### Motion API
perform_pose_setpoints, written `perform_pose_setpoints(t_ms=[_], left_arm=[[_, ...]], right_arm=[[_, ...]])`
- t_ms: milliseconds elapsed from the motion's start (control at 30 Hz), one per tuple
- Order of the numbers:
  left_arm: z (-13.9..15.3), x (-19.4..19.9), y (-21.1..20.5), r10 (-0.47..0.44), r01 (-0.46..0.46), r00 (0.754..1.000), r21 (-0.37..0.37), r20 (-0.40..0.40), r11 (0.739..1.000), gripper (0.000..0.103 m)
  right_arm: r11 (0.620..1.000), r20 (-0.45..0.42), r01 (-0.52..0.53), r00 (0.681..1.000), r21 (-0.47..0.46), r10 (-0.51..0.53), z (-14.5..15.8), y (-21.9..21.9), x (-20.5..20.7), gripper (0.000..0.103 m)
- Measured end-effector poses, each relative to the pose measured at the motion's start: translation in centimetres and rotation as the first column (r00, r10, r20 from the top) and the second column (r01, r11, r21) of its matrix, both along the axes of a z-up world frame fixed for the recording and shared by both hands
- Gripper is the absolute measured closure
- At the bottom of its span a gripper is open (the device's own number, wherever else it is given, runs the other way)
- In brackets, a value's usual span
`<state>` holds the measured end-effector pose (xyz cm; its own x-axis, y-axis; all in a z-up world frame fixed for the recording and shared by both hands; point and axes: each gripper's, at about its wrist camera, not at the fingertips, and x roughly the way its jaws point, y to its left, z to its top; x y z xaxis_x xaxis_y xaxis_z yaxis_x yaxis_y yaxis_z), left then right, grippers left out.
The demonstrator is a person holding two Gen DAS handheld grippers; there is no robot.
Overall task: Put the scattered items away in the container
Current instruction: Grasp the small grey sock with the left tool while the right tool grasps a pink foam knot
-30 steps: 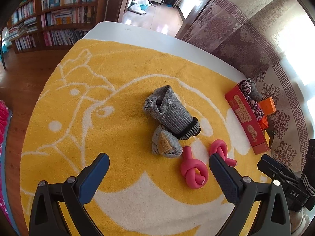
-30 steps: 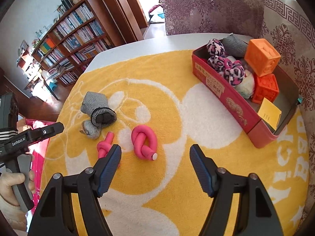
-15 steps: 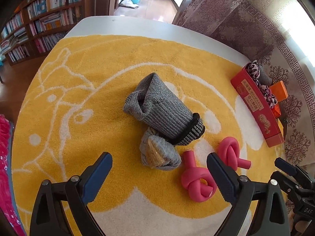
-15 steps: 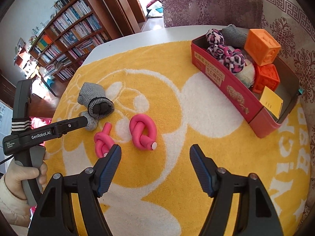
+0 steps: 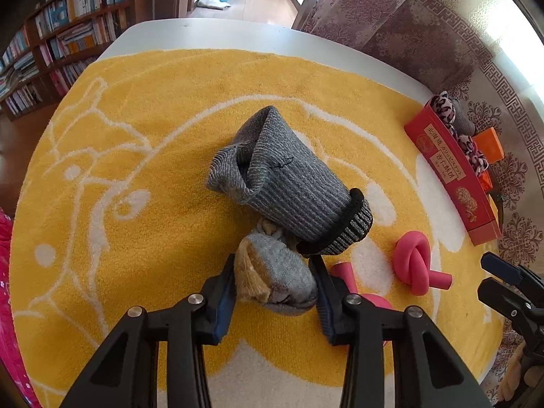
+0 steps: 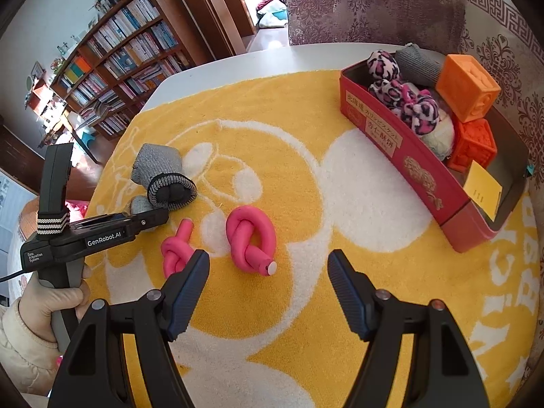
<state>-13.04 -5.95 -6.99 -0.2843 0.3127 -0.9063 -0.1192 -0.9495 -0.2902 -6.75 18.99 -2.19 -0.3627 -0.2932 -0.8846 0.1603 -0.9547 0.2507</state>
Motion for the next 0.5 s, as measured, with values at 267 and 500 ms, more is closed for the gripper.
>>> perform_pose_setpoints(t_ms=[267, 500], left_arm=[[2.8, 1.9, -1.7, 0.021, -0.02, 0.999, 0.038, -0.034, 0.999, 0.061], [3.0, 3.5, -1.5, 0.025, -0.024, 1.0, 0.062, -0.013, 0.998, 0.061]], right_arm=[[0.996, 0.056, -0.08, 0.995, 0.047, 0.078, -3.2, -3.2, -2.8, 0.027], [0.975, 0.082, -0.143, 0.988, 0.171, 0.13, -6.2, -4.7, -3.3, 0.045]])
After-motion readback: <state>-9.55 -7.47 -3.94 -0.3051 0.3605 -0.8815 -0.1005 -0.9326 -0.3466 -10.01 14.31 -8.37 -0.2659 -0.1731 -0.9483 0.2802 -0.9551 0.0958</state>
